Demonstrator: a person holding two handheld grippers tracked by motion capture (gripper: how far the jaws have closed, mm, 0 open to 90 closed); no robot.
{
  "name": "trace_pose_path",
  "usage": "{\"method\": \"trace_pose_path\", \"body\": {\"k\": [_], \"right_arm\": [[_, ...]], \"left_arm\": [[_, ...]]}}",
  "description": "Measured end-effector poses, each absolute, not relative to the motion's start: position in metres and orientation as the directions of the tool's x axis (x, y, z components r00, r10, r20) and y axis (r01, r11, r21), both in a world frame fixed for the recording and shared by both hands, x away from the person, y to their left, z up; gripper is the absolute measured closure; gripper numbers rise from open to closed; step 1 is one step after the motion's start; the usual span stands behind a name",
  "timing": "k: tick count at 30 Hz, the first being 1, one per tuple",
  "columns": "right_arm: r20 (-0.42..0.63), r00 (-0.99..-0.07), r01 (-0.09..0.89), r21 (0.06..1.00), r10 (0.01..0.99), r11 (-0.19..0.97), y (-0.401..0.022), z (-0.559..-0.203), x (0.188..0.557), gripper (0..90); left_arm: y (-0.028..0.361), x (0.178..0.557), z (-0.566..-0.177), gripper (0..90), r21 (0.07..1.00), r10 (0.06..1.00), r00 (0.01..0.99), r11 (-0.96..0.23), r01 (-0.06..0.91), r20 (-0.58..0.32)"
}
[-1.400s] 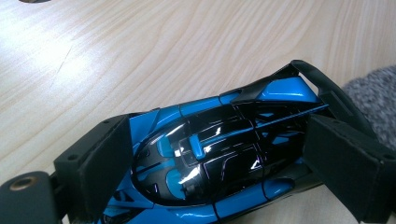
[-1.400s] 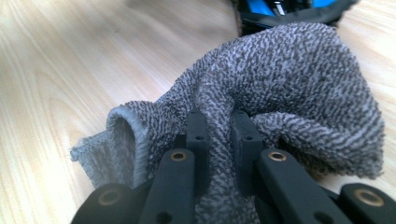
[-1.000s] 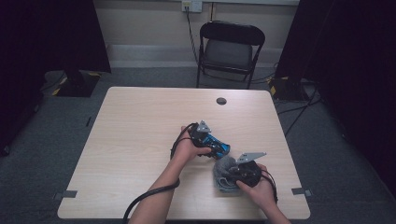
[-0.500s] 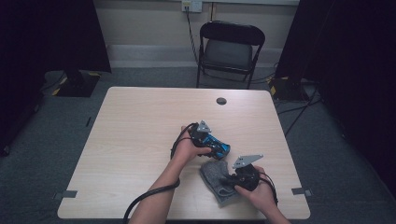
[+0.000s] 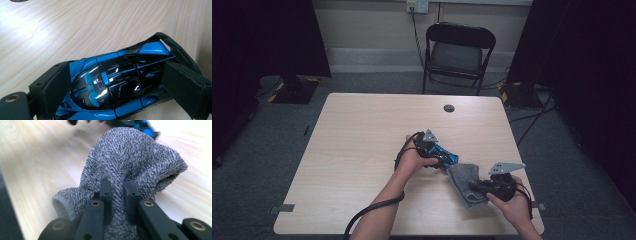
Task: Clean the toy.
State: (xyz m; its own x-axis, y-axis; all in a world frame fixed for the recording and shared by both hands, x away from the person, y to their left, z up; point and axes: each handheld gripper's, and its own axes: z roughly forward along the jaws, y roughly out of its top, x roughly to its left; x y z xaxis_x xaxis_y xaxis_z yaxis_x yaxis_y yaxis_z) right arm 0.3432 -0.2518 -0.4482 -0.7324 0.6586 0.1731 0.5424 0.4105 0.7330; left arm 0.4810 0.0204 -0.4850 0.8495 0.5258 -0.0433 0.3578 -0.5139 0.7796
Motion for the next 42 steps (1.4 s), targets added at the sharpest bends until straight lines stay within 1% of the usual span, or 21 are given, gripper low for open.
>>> {"method": "trace_pose_path", "body": {"k": [7, 13, 21, 24, 27, 35, 42], "right_arm": [[0.143, -0.661, 0.553, 0.756, 0.737, 0.35, -0.27, -0.446, 0.359, 80.1], [0.134, -0.592, 0.583, 0.752, 0.794, 0.308, -0.281, -0.448, 0.377, 80.0], [0.113, -0.558, 0.606, 0.732, 0.822, 0.31, -0.272, -0.46, 0.399, 80.0], [0.113, -0.551, 0.621, 0.717, 0.827, 0.317, -0.265, -0.467, 0.405, 79.9], [0.124, -0.573, 0.622, 0.709, 0.81, 0.332, -0.256, -0.472, 0.408, 79.9], [0.13, -0.612, 0.619, 0.693, 0.78, 0.37, -0.248, -0.477, 0.401, 79.9], [0.145, -0.631, 0.611, 0.698, 0.762, 0.373, -0.245, -0.478, 0.394, 79.8]], "left_arm": [[0.02, 0.481, -0.484, 8.4, 0.776, 0.527, 0.849, -0.517, 0.361, -0.043], [0.02, 0.481, -0.485, 8.5, 0.777, 0.527, 0.849, -0.517, 0.36, -0.043], [0.02, 0.481, -0.484, 8.4, 0.776, 0.527, 0.849, -0.517, 0.361, -0.045], [0.02, 0.481, -0.485, 8.4, 0.776, 0.527, 0.849, -0.517, 0.361, -0.044], [0.02, 0.481, -0.485, 8.4, 0.778, 0.526, 0.849, -0.516, 0.359, -0.043], [0.02, 0.481, -0.485, 8.4, 0.778, 0.527, 0.849, -0.515, 0.36, -0.044], [0.02, 0.481, -0.485, 8.4, 0.777, 0.526, 0.849, -0.517, 0.359, -0.043]]}}
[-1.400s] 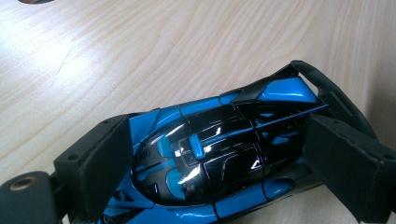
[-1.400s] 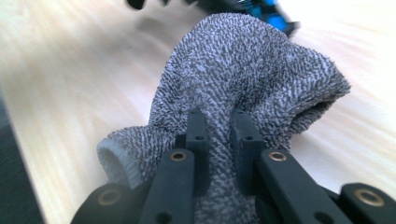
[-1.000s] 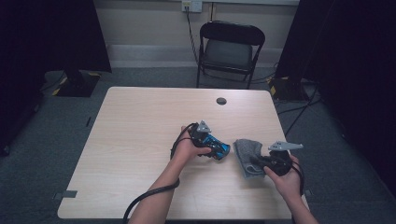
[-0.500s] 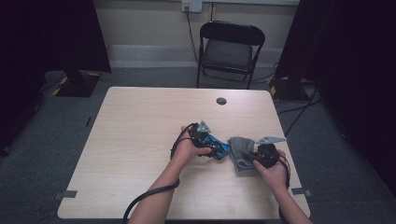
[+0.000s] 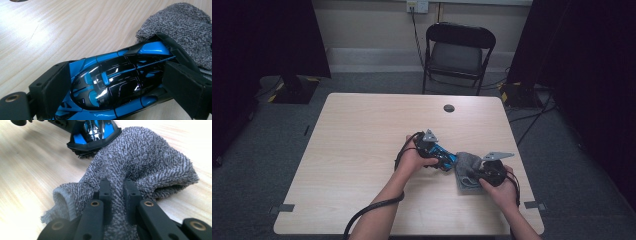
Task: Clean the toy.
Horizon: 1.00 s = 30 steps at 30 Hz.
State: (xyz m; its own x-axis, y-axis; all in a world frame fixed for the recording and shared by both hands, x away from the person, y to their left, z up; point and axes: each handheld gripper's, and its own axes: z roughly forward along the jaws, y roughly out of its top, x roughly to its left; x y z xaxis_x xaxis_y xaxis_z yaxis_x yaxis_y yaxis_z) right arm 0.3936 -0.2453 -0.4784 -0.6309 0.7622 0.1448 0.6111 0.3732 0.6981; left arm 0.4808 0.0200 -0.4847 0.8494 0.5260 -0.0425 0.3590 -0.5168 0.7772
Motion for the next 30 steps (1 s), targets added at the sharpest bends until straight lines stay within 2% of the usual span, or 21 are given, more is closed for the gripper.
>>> {"method": "trace_pose_path", "body": {"k": [30], "right_arm": [[0.188, -0.74, 0.564, 0.697, 0.646, 0.443, -0.217, -0.479, 0.366, 79.8]], "left_arm": [[0.02, 0.481, -0.485, 8.4, 0.778, 0.527, 0.849, -0.515, 0.36, -0.043]]}}
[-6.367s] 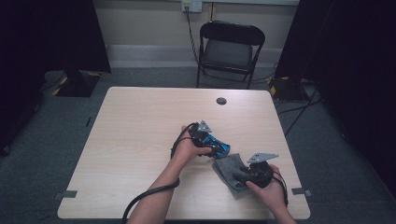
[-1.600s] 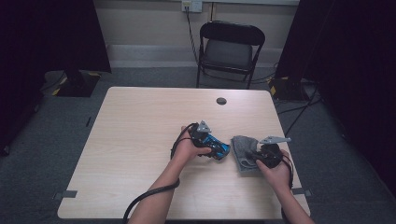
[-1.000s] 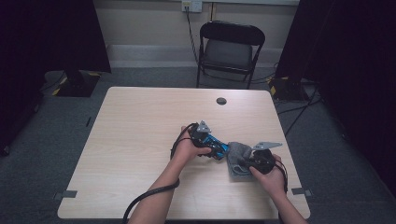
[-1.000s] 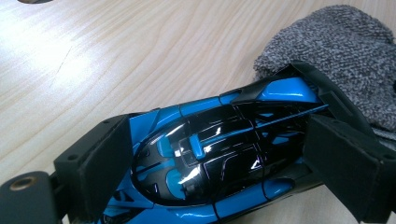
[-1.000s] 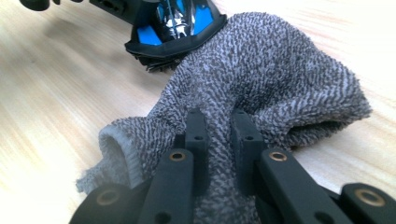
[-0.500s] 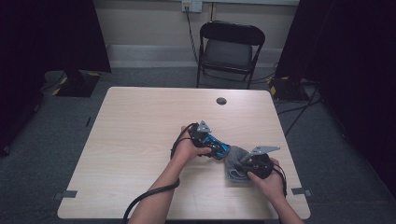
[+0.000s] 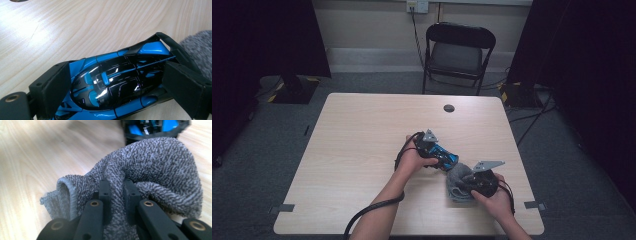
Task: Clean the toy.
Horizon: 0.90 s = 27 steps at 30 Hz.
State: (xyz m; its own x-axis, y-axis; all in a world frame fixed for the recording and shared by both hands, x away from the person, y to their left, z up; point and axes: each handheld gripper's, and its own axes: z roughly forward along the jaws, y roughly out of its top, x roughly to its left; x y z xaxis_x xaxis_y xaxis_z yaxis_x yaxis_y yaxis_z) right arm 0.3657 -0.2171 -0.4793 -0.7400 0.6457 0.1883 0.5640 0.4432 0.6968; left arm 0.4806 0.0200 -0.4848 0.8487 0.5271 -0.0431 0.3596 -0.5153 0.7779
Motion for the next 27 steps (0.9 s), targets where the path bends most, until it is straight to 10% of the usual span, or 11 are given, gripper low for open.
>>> {"method": "trace_pose_path", "body": {"k": [27], "right_arm": [[0.198, -0.833, 0.485, 0.71, 0.517, 0.51, -0.193, -0.463, 0.346, 79.7]], "left_arm": [[0.02, 0.48, -0.486, 8.5, 0.785, 0.529, 0.847, -0.505, 0.358, -0.046]]}}
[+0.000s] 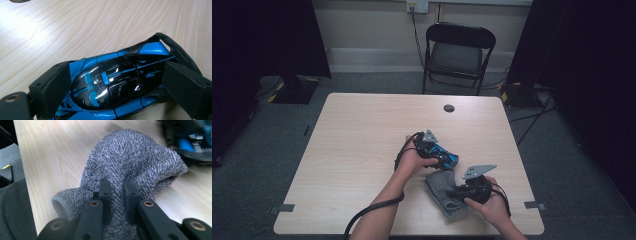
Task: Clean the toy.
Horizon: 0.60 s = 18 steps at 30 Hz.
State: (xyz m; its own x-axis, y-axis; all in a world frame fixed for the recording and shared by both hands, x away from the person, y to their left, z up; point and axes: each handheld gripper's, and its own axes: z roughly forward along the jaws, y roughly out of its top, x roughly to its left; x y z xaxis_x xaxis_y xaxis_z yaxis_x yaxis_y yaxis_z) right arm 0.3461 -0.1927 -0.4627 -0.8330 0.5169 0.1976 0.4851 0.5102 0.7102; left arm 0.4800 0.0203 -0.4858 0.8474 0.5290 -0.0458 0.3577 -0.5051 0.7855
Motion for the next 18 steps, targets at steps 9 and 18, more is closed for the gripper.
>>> {"method": "trace_pose_path", "body": {"k": [9, 18], "right_arm": [[0.193, -0.797, 0.499, 0.744, 0.572, 0.444, -0.225, -0.441, 0.355, 79.7], [0.163, -0.756, 0.495, 0.776, 0.634, 0.391, -0.242, -0.417, 0.383, 79.6]], "left_arm": [[0.021, 0.48, -0.486, 8.4, 0.788, 0.528, 0.848, -0.503, 0.355, -0.045], [0.02, 0.48, -0.486, 8.5, 0.787, 0.528, 0.848, -0.504, 0.355, -0.045]]}}
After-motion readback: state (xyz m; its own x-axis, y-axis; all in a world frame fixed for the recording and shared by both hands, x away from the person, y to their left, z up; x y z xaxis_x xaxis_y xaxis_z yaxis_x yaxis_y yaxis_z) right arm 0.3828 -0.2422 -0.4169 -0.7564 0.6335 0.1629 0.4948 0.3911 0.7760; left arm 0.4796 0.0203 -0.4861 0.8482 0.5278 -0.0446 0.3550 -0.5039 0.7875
